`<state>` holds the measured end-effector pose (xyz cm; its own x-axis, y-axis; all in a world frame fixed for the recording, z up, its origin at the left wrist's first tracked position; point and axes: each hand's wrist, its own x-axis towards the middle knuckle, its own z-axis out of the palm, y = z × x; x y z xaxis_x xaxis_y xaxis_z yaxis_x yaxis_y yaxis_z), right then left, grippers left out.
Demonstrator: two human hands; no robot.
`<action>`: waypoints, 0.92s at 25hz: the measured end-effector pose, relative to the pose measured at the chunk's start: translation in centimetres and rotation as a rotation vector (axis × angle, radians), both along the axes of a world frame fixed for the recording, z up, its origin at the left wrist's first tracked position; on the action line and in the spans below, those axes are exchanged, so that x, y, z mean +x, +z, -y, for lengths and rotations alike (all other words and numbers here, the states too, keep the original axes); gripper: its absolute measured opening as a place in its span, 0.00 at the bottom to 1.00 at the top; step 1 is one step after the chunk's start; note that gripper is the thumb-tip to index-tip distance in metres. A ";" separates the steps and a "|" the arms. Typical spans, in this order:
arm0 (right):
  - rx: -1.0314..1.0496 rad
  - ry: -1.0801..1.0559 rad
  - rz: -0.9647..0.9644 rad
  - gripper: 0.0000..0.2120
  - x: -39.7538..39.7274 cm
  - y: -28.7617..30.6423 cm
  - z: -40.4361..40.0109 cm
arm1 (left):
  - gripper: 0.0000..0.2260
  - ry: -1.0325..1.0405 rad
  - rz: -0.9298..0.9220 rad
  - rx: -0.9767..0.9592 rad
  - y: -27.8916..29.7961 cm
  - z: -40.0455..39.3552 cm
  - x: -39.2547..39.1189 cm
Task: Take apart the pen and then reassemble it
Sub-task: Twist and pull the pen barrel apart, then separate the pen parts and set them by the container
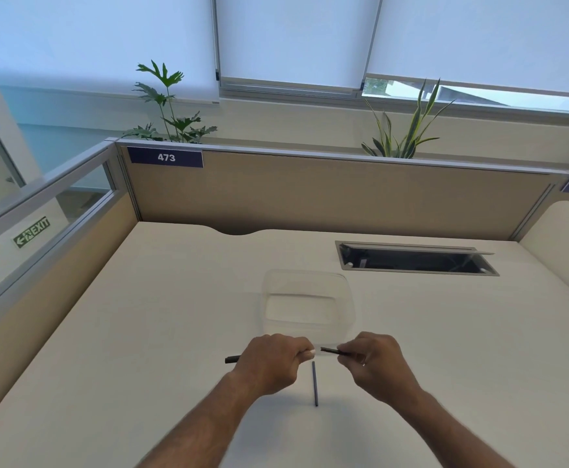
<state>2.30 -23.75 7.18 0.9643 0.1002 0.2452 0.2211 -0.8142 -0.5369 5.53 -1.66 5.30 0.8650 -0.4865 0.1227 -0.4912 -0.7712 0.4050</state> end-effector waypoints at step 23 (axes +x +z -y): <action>-0.162 -0.401 -0.472 0.09 -1.0 -6.6 -0.3 | 0.08 0.330 -0.071 -0.667 -0.5 0.3 -0.4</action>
